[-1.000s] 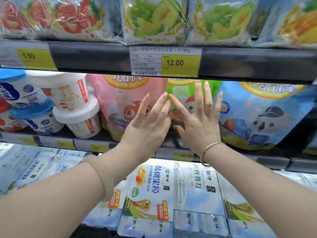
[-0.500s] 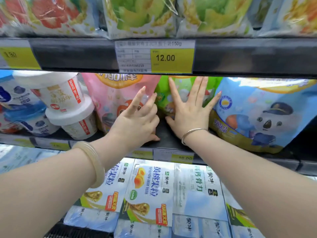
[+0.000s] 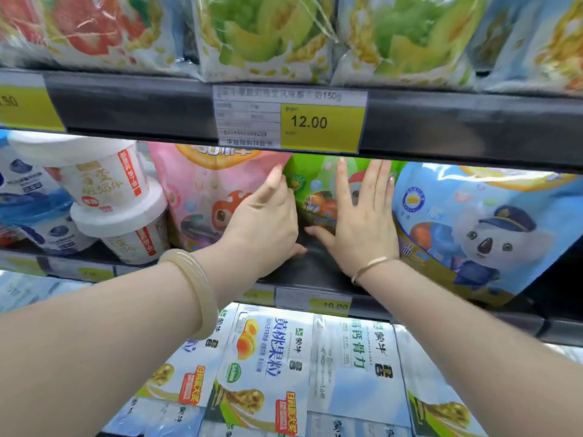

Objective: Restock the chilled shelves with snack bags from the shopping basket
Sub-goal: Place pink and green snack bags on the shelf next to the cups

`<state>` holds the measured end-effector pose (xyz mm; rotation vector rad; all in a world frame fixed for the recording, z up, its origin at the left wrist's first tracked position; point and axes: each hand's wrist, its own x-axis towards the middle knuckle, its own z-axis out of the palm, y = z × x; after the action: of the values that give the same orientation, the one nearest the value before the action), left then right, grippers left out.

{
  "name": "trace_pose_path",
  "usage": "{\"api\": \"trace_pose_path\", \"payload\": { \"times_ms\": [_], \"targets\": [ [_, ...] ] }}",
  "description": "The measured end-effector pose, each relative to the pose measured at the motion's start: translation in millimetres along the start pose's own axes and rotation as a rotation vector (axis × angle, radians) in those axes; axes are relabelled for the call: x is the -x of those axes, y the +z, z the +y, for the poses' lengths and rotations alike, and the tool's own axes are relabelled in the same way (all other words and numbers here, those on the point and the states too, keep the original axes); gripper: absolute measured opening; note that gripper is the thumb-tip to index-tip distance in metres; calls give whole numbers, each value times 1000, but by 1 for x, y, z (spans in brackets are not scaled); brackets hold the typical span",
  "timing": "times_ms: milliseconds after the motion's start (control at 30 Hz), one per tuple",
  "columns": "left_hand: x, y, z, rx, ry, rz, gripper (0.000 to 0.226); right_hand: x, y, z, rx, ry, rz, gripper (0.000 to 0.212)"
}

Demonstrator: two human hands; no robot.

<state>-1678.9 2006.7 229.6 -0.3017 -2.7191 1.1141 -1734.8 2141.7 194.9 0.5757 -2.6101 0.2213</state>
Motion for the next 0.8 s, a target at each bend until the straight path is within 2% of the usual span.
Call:
{"api": "trace_pose_path", "payload": {
  "times_ms": [100,200,233,333,433,533,667,800],
  "targets": [
    [-13,-14,8,262,-94,74,69,28,-9,17,40,-63,-3,98],
    [-25,-27,16,396,-164,143,69,44,-21,42,237,-168,70,59],
    [-29,-29,18,391,-165,160,69,46,-25,50,306,-194,75,55],
    [-38,-29,21,387,-141,171,79,53,-35,75,464,-251,44,52],
    [-47,-31,25,401,-168,109,89,63,-40,99,528,-295,6,65],
    [-58,-33,31,393,-205,50,86,69,-36,115,515,-343,53,59],
    [-71,-33,40,377,-240,-11,84,68,-32,124,428,-355,99,71],
    [-81,-28,36,566,-235,-74,89,73,-25,121,299,-431,126,74]
  ]
}}
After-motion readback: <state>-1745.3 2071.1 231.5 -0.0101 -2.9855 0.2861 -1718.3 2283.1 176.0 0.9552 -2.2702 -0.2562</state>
